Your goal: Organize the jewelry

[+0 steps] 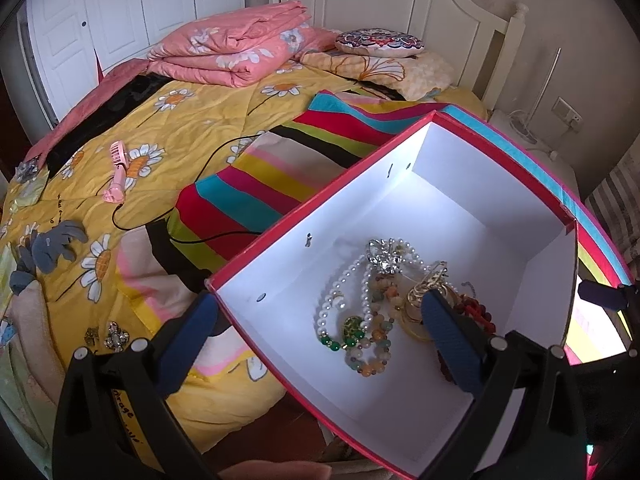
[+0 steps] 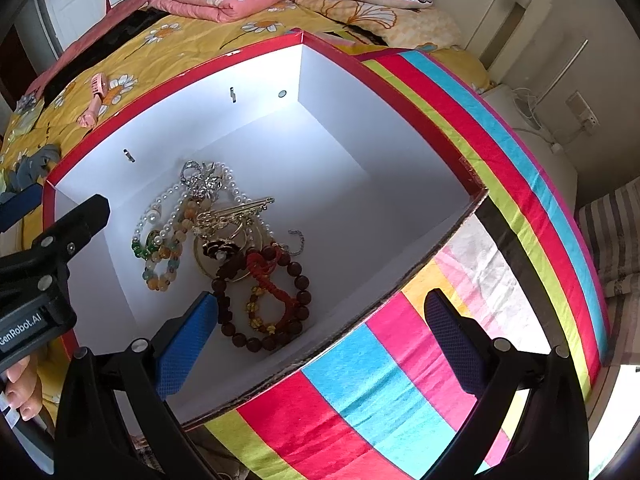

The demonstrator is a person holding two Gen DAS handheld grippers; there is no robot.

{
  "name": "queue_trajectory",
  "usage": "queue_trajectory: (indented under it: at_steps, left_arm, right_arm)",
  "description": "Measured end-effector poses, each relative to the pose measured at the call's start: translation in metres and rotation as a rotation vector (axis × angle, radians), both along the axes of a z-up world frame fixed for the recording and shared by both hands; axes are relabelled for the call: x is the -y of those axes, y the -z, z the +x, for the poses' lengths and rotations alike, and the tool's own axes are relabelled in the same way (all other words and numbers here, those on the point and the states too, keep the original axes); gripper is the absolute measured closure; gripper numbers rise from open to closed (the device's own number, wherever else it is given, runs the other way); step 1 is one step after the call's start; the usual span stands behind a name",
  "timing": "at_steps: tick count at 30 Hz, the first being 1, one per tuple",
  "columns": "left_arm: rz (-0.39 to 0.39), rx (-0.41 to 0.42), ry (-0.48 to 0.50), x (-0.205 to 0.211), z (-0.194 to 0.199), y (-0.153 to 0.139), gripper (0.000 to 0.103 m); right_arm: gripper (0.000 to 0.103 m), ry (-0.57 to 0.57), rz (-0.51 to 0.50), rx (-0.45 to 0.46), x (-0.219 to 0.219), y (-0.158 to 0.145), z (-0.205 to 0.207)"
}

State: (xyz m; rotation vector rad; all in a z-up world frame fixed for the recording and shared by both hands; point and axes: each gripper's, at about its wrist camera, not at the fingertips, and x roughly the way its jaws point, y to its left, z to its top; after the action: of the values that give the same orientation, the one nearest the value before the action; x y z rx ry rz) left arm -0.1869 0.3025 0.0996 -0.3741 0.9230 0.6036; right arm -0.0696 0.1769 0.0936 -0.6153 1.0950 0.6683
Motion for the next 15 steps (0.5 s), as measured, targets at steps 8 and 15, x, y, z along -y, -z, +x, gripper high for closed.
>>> queue_trajectory:
  at_steps: [8,15]
  left_arm:
    - [0.018,-0.022,-0.012,-0.0007,0.0035,0.0032,0.002]
    - [0.079,-0.038,-0.033,-0.0032,0.0051,0.0033,0.002]
  right_arm:
    - [0.004,-0.012,0.001,-0.009,0.0004,0.0051,-0.0027]
    - [0.004,-0.024,0.033,-0.008,0.0009,0.0040,-0.0092]
